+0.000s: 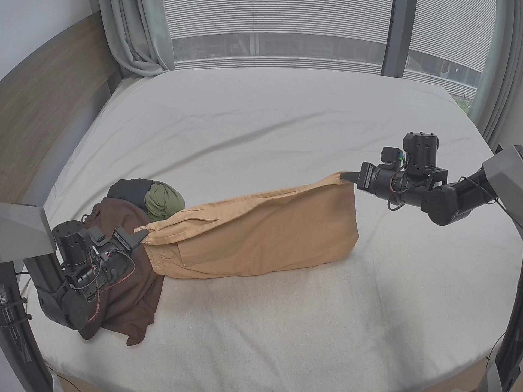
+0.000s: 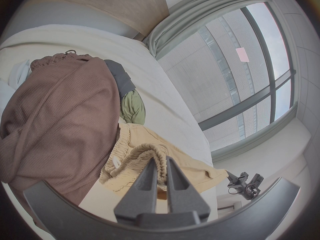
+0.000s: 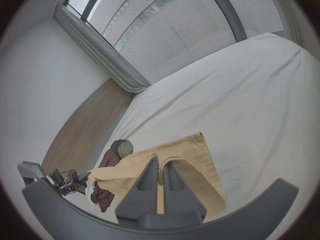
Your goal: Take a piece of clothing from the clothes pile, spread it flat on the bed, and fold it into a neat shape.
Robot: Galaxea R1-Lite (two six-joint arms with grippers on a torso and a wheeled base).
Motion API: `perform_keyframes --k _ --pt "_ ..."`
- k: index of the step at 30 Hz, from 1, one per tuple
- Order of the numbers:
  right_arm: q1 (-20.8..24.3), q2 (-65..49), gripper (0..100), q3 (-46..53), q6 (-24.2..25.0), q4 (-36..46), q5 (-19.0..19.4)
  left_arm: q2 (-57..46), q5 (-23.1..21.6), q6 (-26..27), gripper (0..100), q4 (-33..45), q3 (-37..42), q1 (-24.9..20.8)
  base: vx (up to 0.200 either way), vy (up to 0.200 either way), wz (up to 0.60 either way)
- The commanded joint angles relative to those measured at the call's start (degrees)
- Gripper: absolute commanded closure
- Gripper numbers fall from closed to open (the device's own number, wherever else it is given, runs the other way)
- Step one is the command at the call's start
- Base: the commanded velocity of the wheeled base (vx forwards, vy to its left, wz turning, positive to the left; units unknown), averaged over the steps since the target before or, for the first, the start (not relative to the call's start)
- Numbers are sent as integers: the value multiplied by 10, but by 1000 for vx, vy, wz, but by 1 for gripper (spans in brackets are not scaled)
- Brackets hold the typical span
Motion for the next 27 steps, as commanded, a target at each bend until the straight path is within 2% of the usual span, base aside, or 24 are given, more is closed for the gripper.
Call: perform_keyframes --k 1,16,27 --pt "1 45 100 -29 1 4 -1 11 11 -7 100 0 -20 -1 0 0 0" --pt "-3 105 100 -85 3 -6 -19 73 43 -8 100 0 -82 -18 0 0 0" --pt "-3 131 100 -110 4 -9 -38 94 44 -8 100 0 -101 -11 0 0 0"
